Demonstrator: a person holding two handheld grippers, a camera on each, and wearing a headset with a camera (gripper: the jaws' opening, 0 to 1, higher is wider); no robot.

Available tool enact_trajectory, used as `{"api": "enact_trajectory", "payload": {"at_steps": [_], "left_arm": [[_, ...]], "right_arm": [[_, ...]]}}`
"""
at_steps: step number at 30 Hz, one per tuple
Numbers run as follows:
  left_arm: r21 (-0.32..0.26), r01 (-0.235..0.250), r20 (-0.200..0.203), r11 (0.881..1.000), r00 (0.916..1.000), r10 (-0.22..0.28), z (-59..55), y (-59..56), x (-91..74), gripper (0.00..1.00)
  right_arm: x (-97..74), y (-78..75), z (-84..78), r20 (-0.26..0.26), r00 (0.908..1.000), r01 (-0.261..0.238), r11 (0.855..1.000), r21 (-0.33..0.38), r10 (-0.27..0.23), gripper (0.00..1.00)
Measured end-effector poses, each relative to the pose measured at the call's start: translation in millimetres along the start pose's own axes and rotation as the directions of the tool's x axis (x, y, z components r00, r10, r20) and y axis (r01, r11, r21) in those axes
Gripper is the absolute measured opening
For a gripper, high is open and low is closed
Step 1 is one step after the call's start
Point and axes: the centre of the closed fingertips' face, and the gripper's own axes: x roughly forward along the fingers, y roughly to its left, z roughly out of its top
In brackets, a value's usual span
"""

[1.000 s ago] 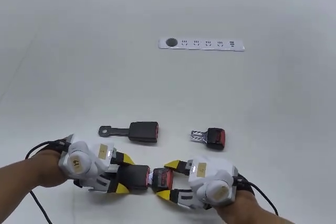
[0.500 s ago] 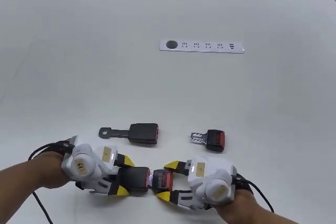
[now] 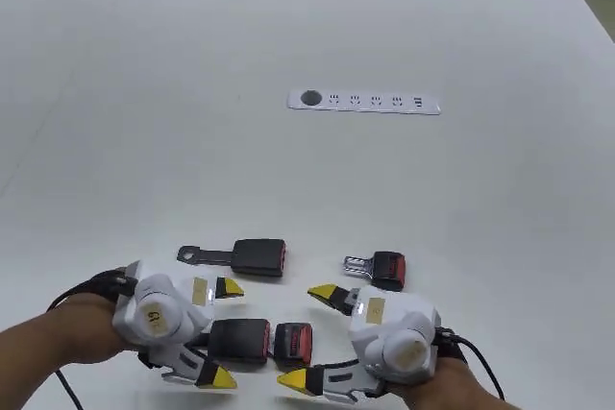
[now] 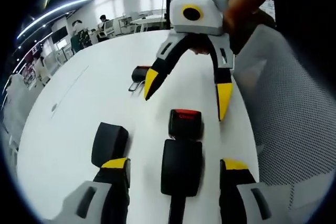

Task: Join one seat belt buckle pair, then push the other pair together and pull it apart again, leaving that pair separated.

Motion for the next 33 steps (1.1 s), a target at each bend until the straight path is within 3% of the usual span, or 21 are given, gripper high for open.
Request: {"api": "enact_trajectory", "payload": {"at_steps": [3,9,16,21,25,30,33], "left_arm": [[-0.062,-0.034,0.026,0.997,0.999,0.036,6.7,11.5,-6.2,0.8],[-0.072,-0.087,0.05,0.994,0.9946,0.091,18.2,40.0,-19.7,0.81],[-0.058,-0.109,0.041,0.992,0.9929,0.111,18.0,67.3,-23.1,0.81],[-0.049,-0.122,0.04,0.991,0.9916,0.124,16.8,87.4,-20.8,0.82],[-0.062,-0.116,0.038,0.991,0.9922,0.119,16.0,96.1,-14.1,0.82],[-0.069,-0.084,0.042,0.994,0.9953,0.087,12.7,100.9,-1.2,0.81],[-0.076,-0.048,0.038,0.996,0.9979,0.051,7.4,100.3,8.0,0.74]], "right_arm": [[-11.2,-9.3,1.4,0.008,0.9998,0.02,1.0,-0.015,-0.02,0.75],[-29.0,-39.9,-6.4,-0.023,0.9962,0.086,0.995,0.043,-0.085,0.85],[-49.6,-78.3,-13.6,-0.028,0.9897,0.142,0.988,0.065,-0.141,0.85],[-60.6,-100.7,-24.2,-0.055,0.9869,0.155,0.985,0.074,-0.152,0.85],[-67.1,-113.5,-30.3,-0.064,0.9872,0.151,0.985,0.089,-0.146,0.87],[-68.5,-123.0,-37.5,-0.073,0.9898,0.125,0.991,0.039,-0.122,0.84],[-65.6,-126.7,-44.6,-0.103,0.9894,0.108,0.993,0.054,-0.102,0.85]]}}
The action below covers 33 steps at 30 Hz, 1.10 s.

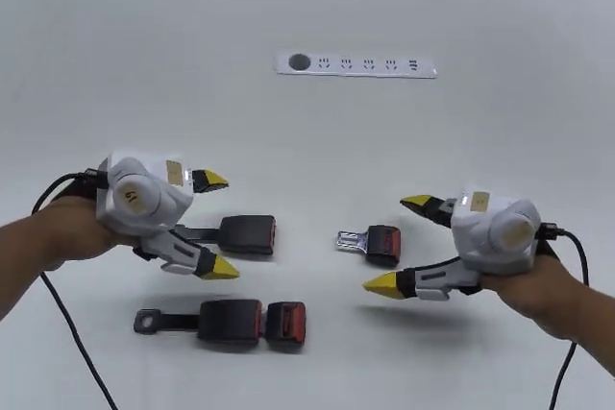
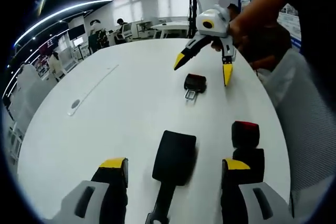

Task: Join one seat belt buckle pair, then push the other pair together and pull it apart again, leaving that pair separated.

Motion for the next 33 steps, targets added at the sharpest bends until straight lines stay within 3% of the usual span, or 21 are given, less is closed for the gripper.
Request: {"api": "enact_trajectory", "payload": {"at_steps": [3,6,9,13,14,15,16,17,18,19,20,22,23,26,33], "left_arm": [[0.01,0.023,-0.032,1.0,0.9992,-0.023,-9.5,-1.0,9.3,0.74],[0.001,0.03,-0.04,1.0,0.9988,-0.03,-13.0,-0.2,16.7,0.73],[0.003,0.036,-0.034,0.999,0.9988,-0.036,-13.7,-0.4,23.5,0.72],[0.008,0.056,-0.039,0.998,0.9977,-0.056,-14.5,-3.1,27.9,0.64],[0.015,0.064,-0.037,0.998,0.9973,-0.064,-14.7,-3.6,28.1,0.6],[0.008,0.061,-0.06,0.998,0.9964,-0.061,-18.1,-2.7,28.0,0.57],[0.026,0.069,-0.032,0.997,0.9971,-0.068,-12.1,-2.4,29.8,0.57],[0.026,0.068,-0.051,0.997,0.9965,-0.066,-14.5,-1.8,28.6,0.56],[0.037,0.084,-0.044,0.996,0.9957,-0.082,-13.2,-3.8,29.6,0.55],[0.038,0.087,-0.037,0.995,0.9957,-0.085,-12.0,-3.0,30.5,0.53],[0.042,0.093,-0.03,0.995,0.9954,-0.092,-9.9,-1.7,31.1,0.5],[0.05,0.101,-0.02,0.994,0.9948,-0.1,-5.1,0.3,30.7,0.39],[0.059,0.096,-0.025,0.994,0.9952,-0.095,-4.6,2.6,29.1,0.38],[0.078,0.116,-0.026,0.99,0.9931,-0.115,-1.7,0.4,26.7,0.37],[0.099,0.125,-0.016,0.987,0.9922,-0.124,-2.4,-0.4,24.0,0.36]], "right_arm": [[5.2,-1.5,-4.0,-0.009,0.9995,-0.031,0.999,-0.007,0.031,0.83],[8.9,0.0,-9.0,-0.044,0.997,-0.064,0.998,-0.024,0.063,0.79],[10.8,-0.5,-7.2,-0.048,0.9954,-0.085,0.996,-0.032,0.083,0.77],[12.1,-2.5,-12.4,-0.072,0.9913,-0.114,0.993,-0.044,0.111,0.68],[11.9,-0.3,-14.5,-0.086,0.9879,-0.135,0.988,-0.07,0.129,0.65],[11.8,-1.2,-15.4,-0.098,0.9872,-0.136,0.985,-0.107,0.125,0.61],[12.0,-1.2,-14.9,-0.098,0.9875,-0.134,0.984,-0.117,0.123,0.6],[12.4,0.7,-14.5,-0.089,0.9857,-0.151,0.985,-0.087,0.144,0.59],[12.6,0.6,-16.2,-0.094,0.9847,-0.154,0.986,-0.071,0.147,0.58],[12.0,-2.4,-19.0,-0.107,0.9859,-0.141,0.984,-0.112,0.129,0.56],[11.4,-2.2,-17.5,-0.106,0.9836,-0.159,0.978,-0.131,0.146,0.54],[11.1,-4.3,-14.1,-0.103,0.9834,-0.16,0.982,-0.103,0.149,0.49],[10.7,-5.1,-15.4,-0.116,0.9824,-0.16,0.979,-0.122,0.147,0.44],[11.7,-9.1,-13.5,-0.126,0.983,-0.155,0.972,-0.178,0.133,0.37],[12.8,-12.1,-12.0,-0.065,0.9832,-0.179,0.972,-0.154,0.171,0.36]]}}
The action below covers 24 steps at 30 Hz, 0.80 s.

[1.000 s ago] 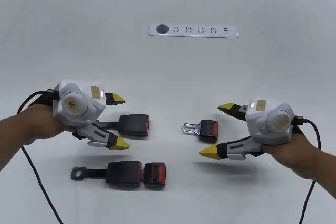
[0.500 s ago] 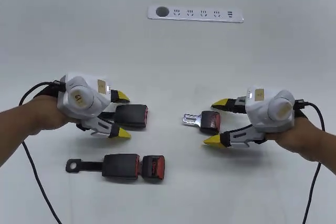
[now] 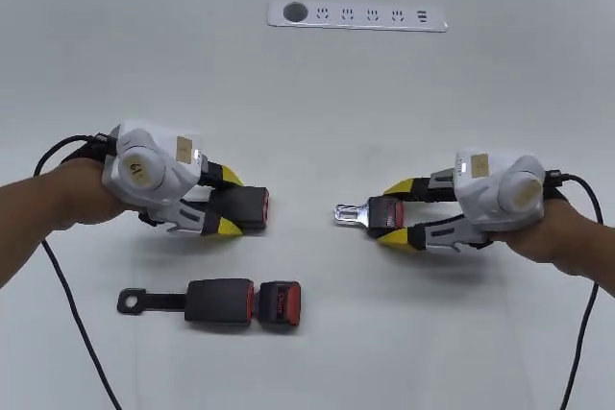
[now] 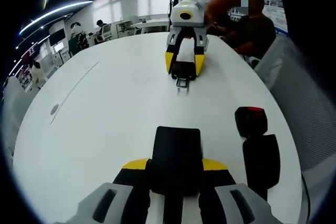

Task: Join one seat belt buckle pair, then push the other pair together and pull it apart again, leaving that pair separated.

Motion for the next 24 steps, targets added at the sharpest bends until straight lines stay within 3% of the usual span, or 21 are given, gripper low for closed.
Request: {"api": "enact_trajectory", "payload": {"at_steps": [14,24], "left_arm": [[-0.016,0.005,-0.003,1.0,1.0,-0.005,-3.6,-1.3,2.0,0.36],[-0.012,0.015,-0.016,1.0,0.9998,-0.015,-5.8,-2.5,4.7,0.36]], "right_arm": [[3.3,3.3,8.6,0.109,0.9938,0.018,0.999,0.05,-0.024,0.35],[15.5,5.7,19.6,0.131,0.9912,0.012,0.998,0.057,-0.02,0.35]]}}
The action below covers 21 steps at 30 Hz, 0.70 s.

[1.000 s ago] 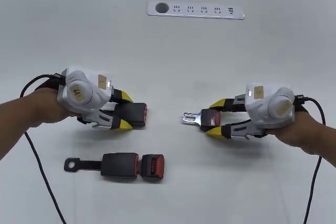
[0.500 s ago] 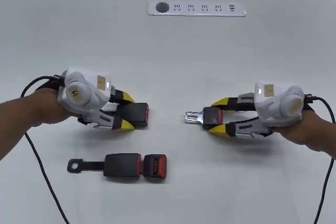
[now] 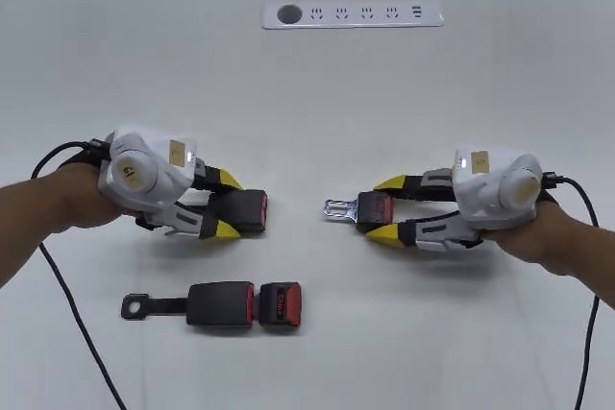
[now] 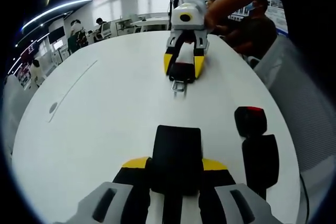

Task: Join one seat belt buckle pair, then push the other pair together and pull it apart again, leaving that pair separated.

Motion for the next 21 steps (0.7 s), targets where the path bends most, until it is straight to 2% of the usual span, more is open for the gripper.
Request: {"api": "enact_trajectory", "payload": {"at_steps": [9,12,16,21], "left_arm": [[-0.003,0.0,-0.007,1.0,1.0,0.0,-1.0,-0.4,1.9,0.36],[-0.002,-0.003,-0.009,1.0,1.0,0.003,-0.9,-0.8,2.4,0.36],[-0.001,-0.003,-0.008,1.0,1.0,0.003,-1.0,-0.7,2.7,0.36],[-0.001,-0.002,-0.001,1.0,1.0,0.002,-0.9,-0.1,3.3,0.36]], "right_arm": [[14.8,4.7,4.2,-0.003,0.9999,-0.013,1.0,-0.012,0.013,0.35],[25.4,7.0,9.0,-0.006,0.9999,-0.012,1.0,-0.013,0.012,0.35],[41.7,13.5,17.9,-0.003,0.9994,-0.035,0.999,-0.036,0.035,0.35],[53.9,12.3,23.1,-0.002,0.9994,-0.036,0.999,-0.035,0.036,0.35]]}}
